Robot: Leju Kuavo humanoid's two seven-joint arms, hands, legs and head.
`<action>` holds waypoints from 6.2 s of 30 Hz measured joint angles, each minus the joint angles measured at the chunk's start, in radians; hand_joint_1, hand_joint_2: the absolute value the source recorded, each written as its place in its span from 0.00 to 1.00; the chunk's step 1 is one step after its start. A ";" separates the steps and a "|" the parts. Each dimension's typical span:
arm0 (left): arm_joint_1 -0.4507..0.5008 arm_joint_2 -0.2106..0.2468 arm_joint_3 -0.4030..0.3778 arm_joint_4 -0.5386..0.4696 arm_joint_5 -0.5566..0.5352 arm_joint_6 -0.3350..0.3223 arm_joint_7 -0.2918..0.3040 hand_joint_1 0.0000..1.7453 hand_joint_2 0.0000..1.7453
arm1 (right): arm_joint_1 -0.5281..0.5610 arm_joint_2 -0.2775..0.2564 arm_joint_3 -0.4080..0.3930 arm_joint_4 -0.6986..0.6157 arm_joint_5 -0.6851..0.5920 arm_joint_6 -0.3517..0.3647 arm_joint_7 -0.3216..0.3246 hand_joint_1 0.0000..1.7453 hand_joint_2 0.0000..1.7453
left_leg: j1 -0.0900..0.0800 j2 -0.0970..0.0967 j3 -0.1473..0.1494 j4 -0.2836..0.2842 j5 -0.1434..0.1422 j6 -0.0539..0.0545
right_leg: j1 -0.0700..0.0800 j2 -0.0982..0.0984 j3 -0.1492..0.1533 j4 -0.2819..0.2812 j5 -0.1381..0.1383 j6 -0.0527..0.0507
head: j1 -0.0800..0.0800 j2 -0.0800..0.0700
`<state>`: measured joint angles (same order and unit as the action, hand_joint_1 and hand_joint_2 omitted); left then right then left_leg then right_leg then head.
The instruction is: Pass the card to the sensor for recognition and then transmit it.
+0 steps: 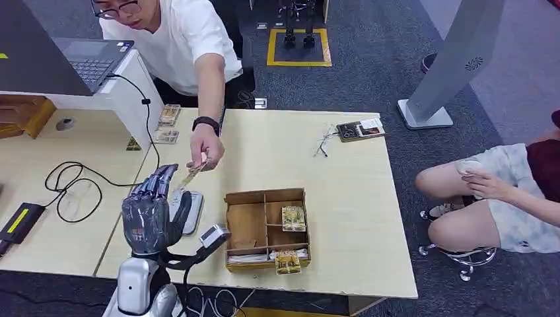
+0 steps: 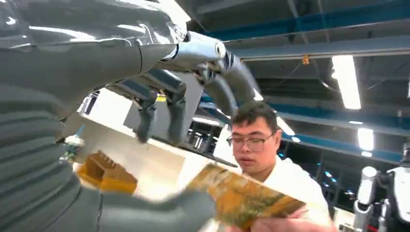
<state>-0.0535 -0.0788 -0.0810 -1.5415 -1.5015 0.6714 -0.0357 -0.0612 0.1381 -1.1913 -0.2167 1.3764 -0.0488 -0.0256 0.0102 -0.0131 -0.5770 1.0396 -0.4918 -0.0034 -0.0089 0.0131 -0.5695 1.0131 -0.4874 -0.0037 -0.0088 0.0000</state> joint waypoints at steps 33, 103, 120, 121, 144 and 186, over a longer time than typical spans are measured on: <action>0.258 -0.198 0.166 -0.199 0.501 0.000 -0.666 0.00 1.00 | 0.007 0.001 -0.014 0.000 -0.041 -0.019 -0.004 0.00 1.00 | 0.000 0.000 0.000 0.000 -0.001 0.002 | 0.000 0.000 0.000 0.000 0.000 0.000 | 0.000 0.000; 0.081 0.053 -0.491 0.364 0.147 0.000 -0.323 0.00 1.00 | -0.002 0.002 -0.034 0.004 -0.019 -0.009 -0.005 0.00 1.00 | 0.000 0.000 0.000 0.000 -0.001 0.002 | 0.000 -0.001 0.000 0.000 0.000 0.000 | 0.000 0.000; 0.054 0.064 -0.558 0.391 0.118 0.000 -0.196 0.00 1.00 | -0.002 0.001 -0.034 0.004 -0.019 -0.009 0.006 0.00 1.00 | 0.000 0.000 0.000 0.000 -0.001 0.002 | 0.000 -0.001 0.000 0.000 0.000 0.000 | -0.001 0.000; 0.053 0.064 -0.558 0.391 0.116 0.000 -0.190 0.00 1.00 | -0.002 0.001 -0.034 0.005 -0.019 -0.010 0.006 0.00 1.00 | 0.000 0.000 0.000 0.000 -0.001 0.002 | 0.000 -0.001 0.000 0.000 0.000 0.000 | -0.001 0.000; 0.064 0.064 -0.538 0.338 0.098 0.002 -0.044 0.00 1.00 | -0.001 0.001 -0.035 0.005 -0.036 -0.014 0.006 0.00 1.00 | 0.000 0.000 0.000 0.000 -0.001 0.002 | 0.000 -0.001 0.000 0.000 0.000 0.000 | -0.001 0.000; -0.128 -0.034 -0.636 0.574 0.218 0.001 -0.042 0.71 1.00 | -0.004 0.001 -0.034 0.005 -0.003 -0.007 0.015 0.00 1.00 | 0.000 0.000 0.000 0.001 -0.001 0.002 | 0.000 -0.001 0.000 0.000 0.000 0.000 | -0.001 0.000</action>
<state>-0.1812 -0.1125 -0.7168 -0.9670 -1.2833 0.6722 -0.0775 -0.0656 0.1389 -1.2257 -0.2113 1.3733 -0.0557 -0.0103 0.0101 -0.0135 -0.5773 1.0401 -0.4929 -0.0016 -0.0090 0.0118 -0.5693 1.0127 -0.4876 -0.0033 -0.0095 0.0000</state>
